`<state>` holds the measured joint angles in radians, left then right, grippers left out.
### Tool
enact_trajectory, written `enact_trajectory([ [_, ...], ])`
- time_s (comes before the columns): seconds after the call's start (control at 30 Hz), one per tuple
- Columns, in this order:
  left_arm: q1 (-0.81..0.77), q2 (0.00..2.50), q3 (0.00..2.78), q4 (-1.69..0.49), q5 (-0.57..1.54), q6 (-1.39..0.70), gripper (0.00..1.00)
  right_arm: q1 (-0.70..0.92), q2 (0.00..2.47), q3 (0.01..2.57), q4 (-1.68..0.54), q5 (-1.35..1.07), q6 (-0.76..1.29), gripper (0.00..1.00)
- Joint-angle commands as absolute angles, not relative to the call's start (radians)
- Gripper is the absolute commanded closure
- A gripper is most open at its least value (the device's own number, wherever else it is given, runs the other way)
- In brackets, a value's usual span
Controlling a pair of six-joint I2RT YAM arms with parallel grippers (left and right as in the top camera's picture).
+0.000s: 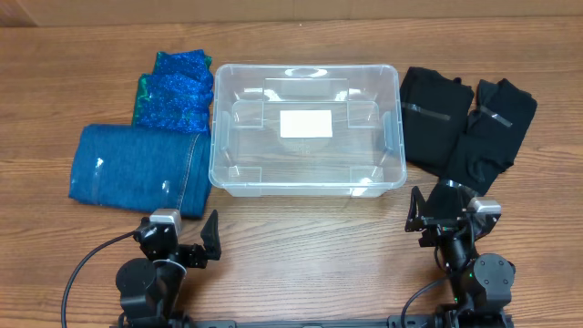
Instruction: Pack container
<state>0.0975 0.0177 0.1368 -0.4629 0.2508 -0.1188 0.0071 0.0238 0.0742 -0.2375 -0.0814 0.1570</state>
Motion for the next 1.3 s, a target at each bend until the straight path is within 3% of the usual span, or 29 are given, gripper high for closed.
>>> enact_trajectory([
  [0.0, 0.090, 0.018, 0.131, -0.429, 0.136, -0.017, 0.00, 0.004, 0.016, 0.072, -0.235, -0.083, 0.161, 0.00],
  [0.17, 0.091, 0.018, 0.131, -0.445, 0.014, -0.001, 0.00, 0.004, 0.016, 0.072, -0.236, -0.083, 0.161, 0.00],
  [0.43, 0.091, 0.018, 0.134, -0.403, 0.302, -0.101, 0.00, 0.004, 0.016, 0.072, -0.235, -0.083, 0.162, 0.00],
  [0.6, 0.091, 0.053, 0.269, -0.422, 0.303, -0.147, 0.00, 0.004, 0.016, 0.072, -0.236, -0.083, 0.162, 0.00],
  [0.8, 0.091, 0.463, 0.669, -0.606, 0.274, -0.150, 0.00, 0.004, 0.016, 0.072, -0.236, -0.083, 0.162, 0.00],
  [1.0, 0.091, 0.815, 1.014, -0.723, 0.430, 0.065, 0.00, 0.004, 0.016, 0.072, -0.236, -0.083, 0.161, 0.00],
  [1.13, 0.131, 0.991, 1.156, -0.804, 0.232, -0.054, 0.00, 0.004, 0.016, 0.072, -0.235, -0.083, 0.161, 0.00],
  [1.27, 0.303, 1.175, 1.245, -0.891, 0.237, -0.135, 0.00, 0.004, 0.016, 0.072, -0.235, -0.083, 0.161, 0.00],
])
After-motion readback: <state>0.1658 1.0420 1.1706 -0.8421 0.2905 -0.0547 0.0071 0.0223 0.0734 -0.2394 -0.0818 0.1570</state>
